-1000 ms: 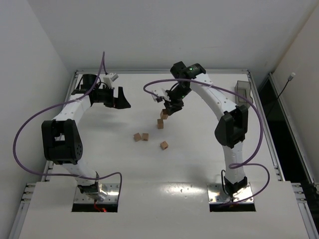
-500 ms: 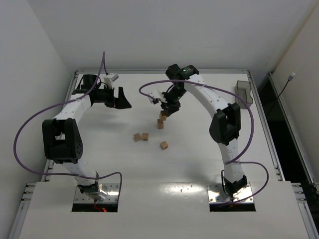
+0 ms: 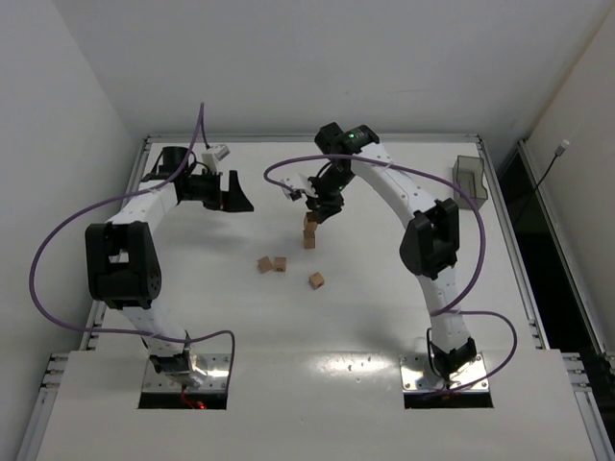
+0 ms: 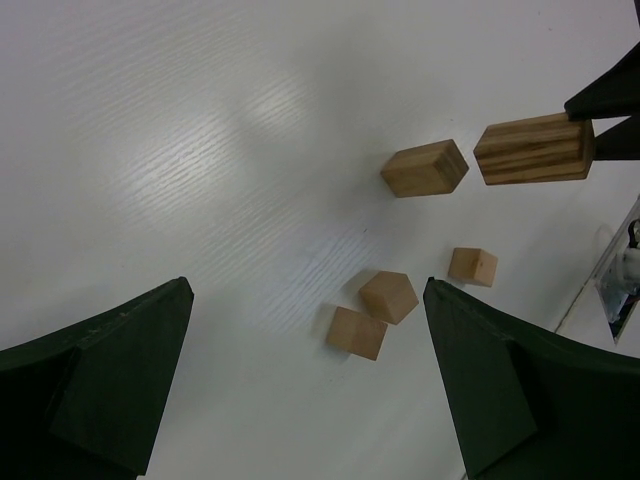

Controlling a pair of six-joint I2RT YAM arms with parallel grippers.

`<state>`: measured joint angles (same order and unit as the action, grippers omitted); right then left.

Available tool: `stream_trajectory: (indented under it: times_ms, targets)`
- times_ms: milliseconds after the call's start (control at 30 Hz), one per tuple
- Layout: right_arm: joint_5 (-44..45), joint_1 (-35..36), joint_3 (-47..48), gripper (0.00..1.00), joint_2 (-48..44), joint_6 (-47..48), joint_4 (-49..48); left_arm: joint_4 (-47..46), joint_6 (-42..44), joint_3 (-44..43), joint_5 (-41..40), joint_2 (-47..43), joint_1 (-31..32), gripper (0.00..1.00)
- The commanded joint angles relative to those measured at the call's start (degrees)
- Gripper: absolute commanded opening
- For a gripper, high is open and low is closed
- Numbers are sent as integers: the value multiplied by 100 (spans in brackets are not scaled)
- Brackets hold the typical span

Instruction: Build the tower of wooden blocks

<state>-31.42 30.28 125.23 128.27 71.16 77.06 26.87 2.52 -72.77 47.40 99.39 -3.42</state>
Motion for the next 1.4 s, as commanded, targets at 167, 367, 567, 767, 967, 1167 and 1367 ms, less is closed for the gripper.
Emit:
stream_trajectory:
  times_ms: [167, 367, 567, 767, 967, 1167, 1367]
  targets:
    - [-40, 101, 98, 0, 137, 12, 336, -138, 46, -176, 200, -25, -97, 99]
    - [13, 101, 98, 0, 242, 12, 336, -138, 46, -176, 253, 27, -97, 99]
    - [13, 101, 45, 0, 295, -40, 336, -138, 46, -176, 253, 27, -150, 99]
    - [13, 101, 98, 0, 348, -40, 336, -138, 46, -229, 253, 80, -150, 99]
    - [13, 101, 151, 4, 401, -40, 336, -138, 46, -229, 305, 186, -150, 99]
    - [13, 101, 151, 24, 401, -93, 336, -138, 46, -281, 305, 186, -150, 99]
    - [-40, 101, 265, 38, 454, -93, 336, -138, 46, -281, 305, 186, -150, 99]
